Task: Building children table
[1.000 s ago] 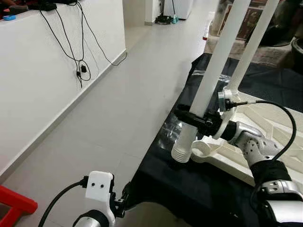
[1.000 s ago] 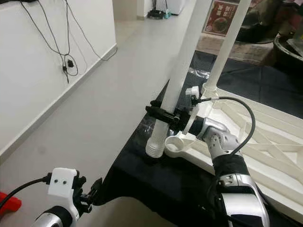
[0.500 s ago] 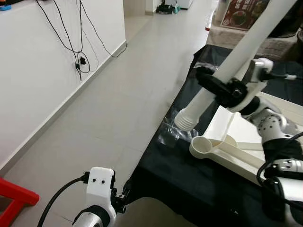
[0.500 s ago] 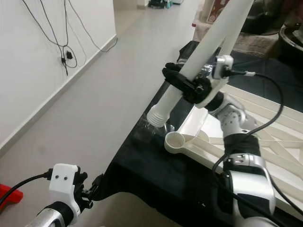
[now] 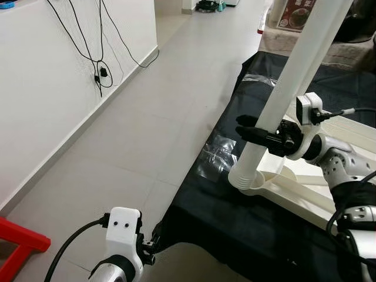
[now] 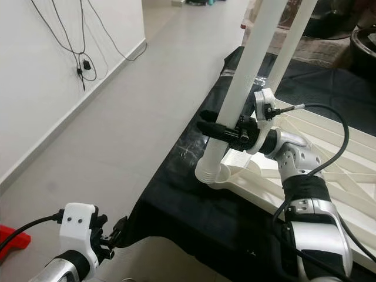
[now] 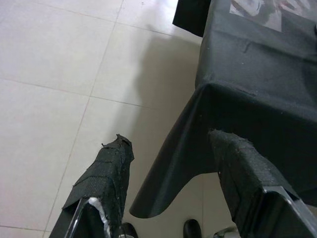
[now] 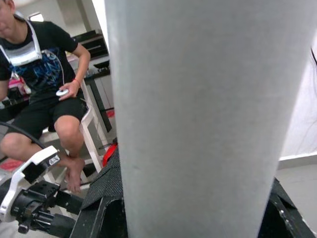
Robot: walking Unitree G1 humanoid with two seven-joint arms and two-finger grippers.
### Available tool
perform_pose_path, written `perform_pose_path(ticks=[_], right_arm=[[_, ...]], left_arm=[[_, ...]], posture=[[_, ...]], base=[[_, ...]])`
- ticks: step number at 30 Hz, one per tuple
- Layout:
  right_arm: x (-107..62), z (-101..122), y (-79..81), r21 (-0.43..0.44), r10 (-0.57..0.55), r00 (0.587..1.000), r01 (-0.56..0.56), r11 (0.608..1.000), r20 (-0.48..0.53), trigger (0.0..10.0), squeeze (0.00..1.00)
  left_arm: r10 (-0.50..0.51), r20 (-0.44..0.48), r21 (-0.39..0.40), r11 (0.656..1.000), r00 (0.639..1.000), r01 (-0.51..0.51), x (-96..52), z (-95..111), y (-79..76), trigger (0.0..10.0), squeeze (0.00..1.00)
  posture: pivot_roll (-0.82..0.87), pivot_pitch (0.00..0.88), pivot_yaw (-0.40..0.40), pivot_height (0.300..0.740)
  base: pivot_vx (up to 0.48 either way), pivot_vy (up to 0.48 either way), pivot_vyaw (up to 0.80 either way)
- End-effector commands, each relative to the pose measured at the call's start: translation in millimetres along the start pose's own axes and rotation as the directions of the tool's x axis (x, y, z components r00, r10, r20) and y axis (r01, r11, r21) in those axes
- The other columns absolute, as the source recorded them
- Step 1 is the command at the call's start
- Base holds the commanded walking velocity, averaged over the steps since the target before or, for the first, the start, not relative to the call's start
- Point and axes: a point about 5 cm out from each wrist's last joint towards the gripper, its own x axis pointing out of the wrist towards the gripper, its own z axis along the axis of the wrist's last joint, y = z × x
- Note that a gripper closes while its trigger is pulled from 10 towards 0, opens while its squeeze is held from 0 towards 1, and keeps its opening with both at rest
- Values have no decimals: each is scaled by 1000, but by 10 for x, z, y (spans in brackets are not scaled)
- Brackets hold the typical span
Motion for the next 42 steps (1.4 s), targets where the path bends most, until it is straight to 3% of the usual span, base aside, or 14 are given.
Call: perform_pose_path(ticks=[1, 8, 18, 24, 30, 37, 39, 42], right_arm=[[-53, -56, -15, -22, -22, 998, 21, 1000, -62, 10000, 0], [-137, -90, -99, -19, -103, 991, 102, 995, -80, 10000, 0], [-240, -144, -62, 39, -47, 994, 51, 998, -96, 10000, 0], [-277, -195, -63, 32, -57, 992, 61, 998, -113, 10000, 0], [-236, -305, -105, -75, -155, 970, 144, 987, -185, 10000, 0], [-160, -308, -74, -115, -116, 972, 94, 989, -205, 10000, 0], [-48, -315, -29, -184, -100, 971, 60, 981, -218, 10000, 0], [25, -321, 5, -214, -94, 972, 46, 976, -217, 10000, 0]], left_arm=[[-3, -16, -2, 1000, 1000, 3, -28, -15, -1, 10000, 0], [-3, -19, -1, 1000, 1000, 3, -26, -17, -3, 10000, 0], [0, -22, -4, 1000, 1000, 0, -37, -17, -6, 10000, 0], [-2, -24, 0, 1000, 1000, 2, -50, -13, 3, 10000, 0], [-6, -27, 7, 1000, 1000, 6, -51, -14, 7, 10000, 0], [-7, -29, 8, 1000, 1000, 8, -39, -16, 4, 10000, 0], [-7, -27, 6, 1000, 1000, 7, -27, -20, 3, 10000, 0], [-7, -27, 6, 1000, 1000, 7, -13, -26, 2, 10000, 0]], posture=[[180, 192, -17, 740], [189, 192, -24, 740], [186, 197, -22, 740], [189, 199, -15, 740], [191, 196, -11, 740], [188, 191, -12, 740], [181, 180, -17, 740], [177, 173, -18, 740]], base=[[0, 0, 0], [0, 0, 0], [0, 0, 0], [0, 0, 0], [0, 0, 0], [0, 0, 0], [0, 0, 0], [0, 0, 0]])
